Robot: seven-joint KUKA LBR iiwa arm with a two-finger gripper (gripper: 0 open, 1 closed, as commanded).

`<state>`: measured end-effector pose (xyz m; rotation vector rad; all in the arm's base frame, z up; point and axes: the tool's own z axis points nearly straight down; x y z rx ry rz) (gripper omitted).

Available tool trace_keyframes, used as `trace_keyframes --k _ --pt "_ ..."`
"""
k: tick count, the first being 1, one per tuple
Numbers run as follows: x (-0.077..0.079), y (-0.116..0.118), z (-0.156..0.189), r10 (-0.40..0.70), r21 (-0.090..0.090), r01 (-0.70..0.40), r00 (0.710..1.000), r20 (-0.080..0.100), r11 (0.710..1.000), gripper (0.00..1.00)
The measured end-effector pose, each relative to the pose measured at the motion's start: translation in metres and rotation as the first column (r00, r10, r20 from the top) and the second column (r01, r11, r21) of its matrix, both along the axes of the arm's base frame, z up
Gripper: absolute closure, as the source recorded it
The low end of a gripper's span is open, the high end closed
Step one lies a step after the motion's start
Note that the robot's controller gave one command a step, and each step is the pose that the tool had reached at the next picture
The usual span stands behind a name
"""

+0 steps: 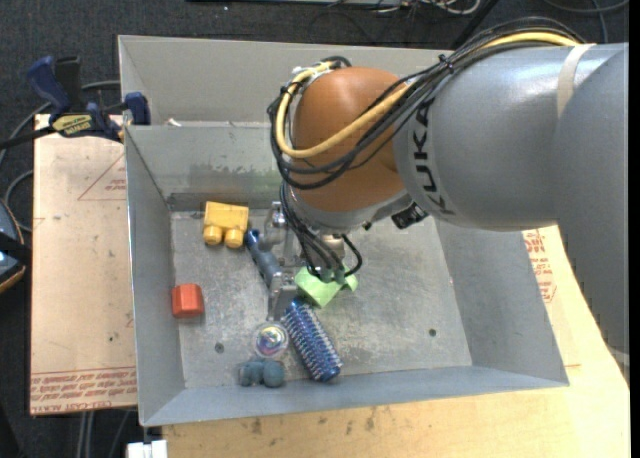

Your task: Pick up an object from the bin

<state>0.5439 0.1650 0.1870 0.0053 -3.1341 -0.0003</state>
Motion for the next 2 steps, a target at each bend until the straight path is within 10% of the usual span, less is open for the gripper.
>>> trace_keyframes --k 1,2 --pt "0.036 -0.104 -0.095 -0.099 0.003 0.099 0.995 0.012 0.995 0.0" --pt "0.046 -0.115 -0.087 -0.16 0.002 0.16 0.987 0.01 0.987 0.0"
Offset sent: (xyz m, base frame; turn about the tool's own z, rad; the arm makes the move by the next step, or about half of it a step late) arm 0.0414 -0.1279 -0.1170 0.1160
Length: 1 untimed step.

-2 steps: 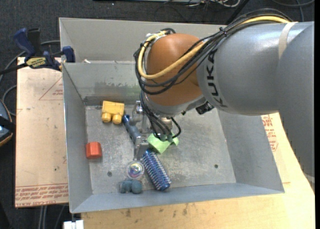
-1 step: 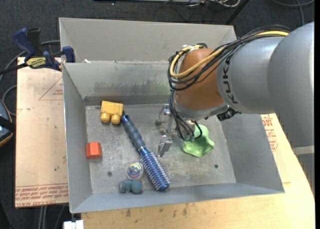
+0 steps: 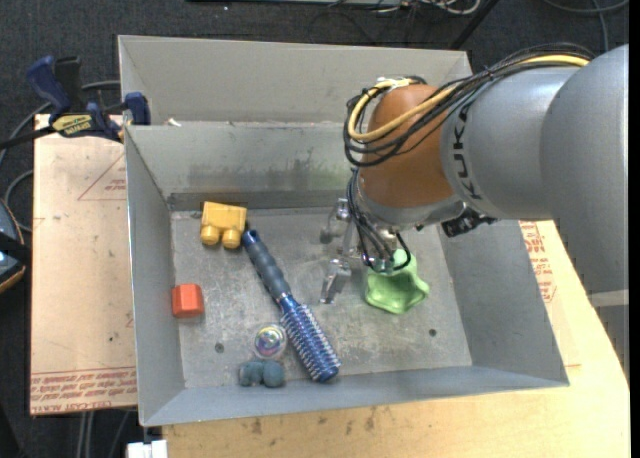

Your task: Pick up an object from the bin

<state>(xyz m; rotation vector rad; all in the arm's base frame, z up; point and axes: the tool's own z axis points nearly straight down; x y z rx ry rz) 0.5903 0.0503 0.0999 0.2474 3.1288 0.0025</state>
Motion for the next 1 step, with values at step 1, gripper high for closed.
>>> trace_keyframes --k 1 --pt "-0.007 -0.0229 0.0093 -0.085 -0.001 0.085 0.996 -0.003 0.996 0.0"
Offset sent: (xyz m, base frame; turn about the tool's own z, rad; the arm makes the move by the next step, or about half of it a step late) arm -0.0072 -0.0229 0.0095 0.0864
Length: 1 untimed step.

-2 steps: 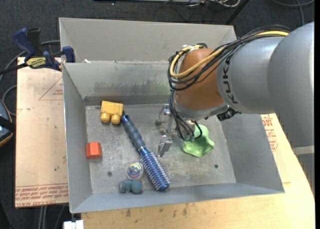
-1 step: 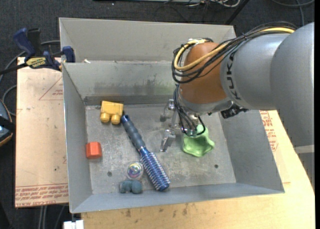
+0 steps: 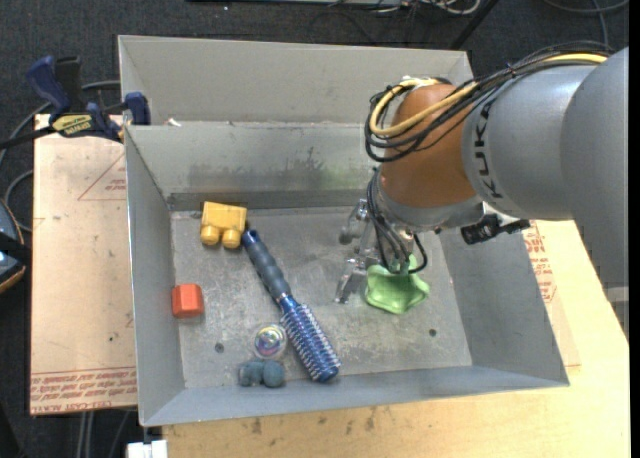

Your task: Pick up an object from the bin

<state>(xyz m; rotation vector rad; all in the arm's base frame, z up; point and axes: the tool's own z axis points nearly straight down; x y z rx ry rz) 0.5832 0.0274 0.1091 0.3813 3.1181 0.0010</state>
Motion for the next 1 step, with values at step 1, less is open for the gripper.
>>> trace_keyframes --k 1 --pt "-0.0242 -0.0289 -0.0334 -0.179 0.008 0.179 0.984 0.009 0.984 0.0"
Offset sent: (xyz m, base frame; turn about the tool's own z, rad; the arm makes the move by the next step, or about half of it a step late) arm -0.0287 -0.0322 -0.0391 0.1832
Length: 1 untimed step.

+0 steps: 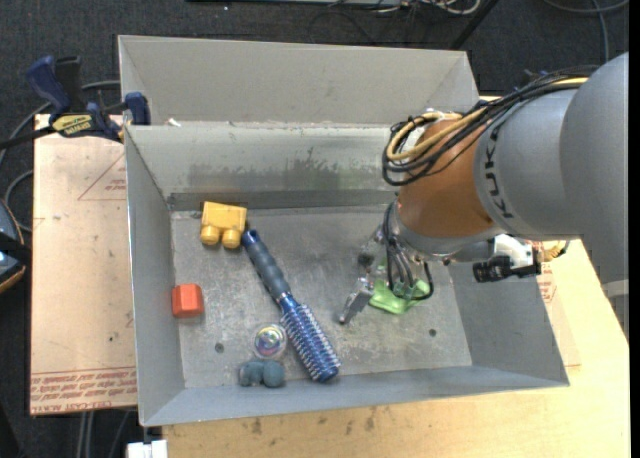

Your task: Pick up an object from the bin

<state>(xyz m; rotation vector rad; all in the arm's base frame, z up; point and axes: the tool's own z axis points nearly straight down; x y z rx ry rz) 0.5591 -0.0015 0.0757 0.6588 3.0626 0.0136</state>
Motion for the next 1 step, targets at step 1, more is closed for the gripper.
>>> trace_keyframes --k 1 --pt "-0.0231 -0.0389 0.0001 -0.008 -0.002 0.008 1.0 0.007 1.0 0.0"
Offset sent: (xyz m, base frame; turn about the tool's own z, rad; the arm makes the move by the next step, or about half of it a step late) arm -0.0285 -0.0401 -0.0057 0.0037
